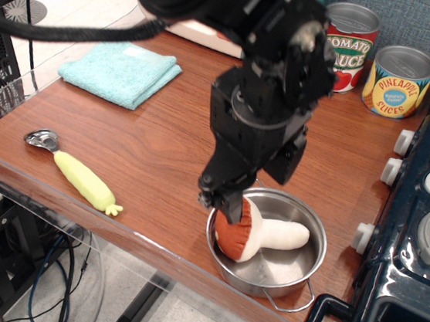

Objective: Put the mushroom inside the pot.

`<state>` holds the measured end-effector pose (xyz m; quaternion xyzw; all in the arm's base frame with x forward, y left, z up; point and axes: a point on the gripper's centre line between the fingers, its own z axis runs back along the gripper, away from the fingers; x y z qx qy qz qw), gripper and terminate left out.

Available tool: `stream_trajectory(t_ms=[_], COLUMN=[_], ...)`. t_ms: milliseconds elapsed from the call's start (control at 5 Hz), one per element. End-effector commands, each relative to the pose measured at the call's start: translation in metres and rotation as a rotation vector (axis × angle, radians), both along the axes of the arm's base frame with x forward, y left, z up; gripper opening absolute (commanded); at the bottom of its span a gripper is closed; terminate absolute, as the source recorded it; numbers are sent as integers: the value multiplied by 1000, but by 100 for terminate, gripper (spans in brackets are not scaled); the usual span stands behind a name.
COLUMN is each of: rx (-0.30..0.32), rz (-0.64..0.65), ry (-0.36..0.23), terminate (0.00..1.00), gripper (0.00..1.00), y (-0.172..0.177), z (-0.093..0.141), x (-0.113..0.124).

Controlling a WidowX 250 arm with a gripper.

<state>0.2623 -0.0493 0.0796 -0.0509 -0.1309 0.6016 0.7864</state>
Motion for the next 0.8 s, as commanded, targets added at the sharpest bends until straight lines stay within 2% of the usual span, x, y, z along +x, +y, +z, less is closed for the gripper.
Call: stream_trajectory(t_ms=[0, 400, 600], rx=[-53, -53, -53], rz=[26, 26, 26], ry=[-87, -87, -87], terminate=[0, 0, 100], gripper=[100, 100, 100], y=[37, 37, 37], z=[52, 52, 52], x=[-6, -6, -6])
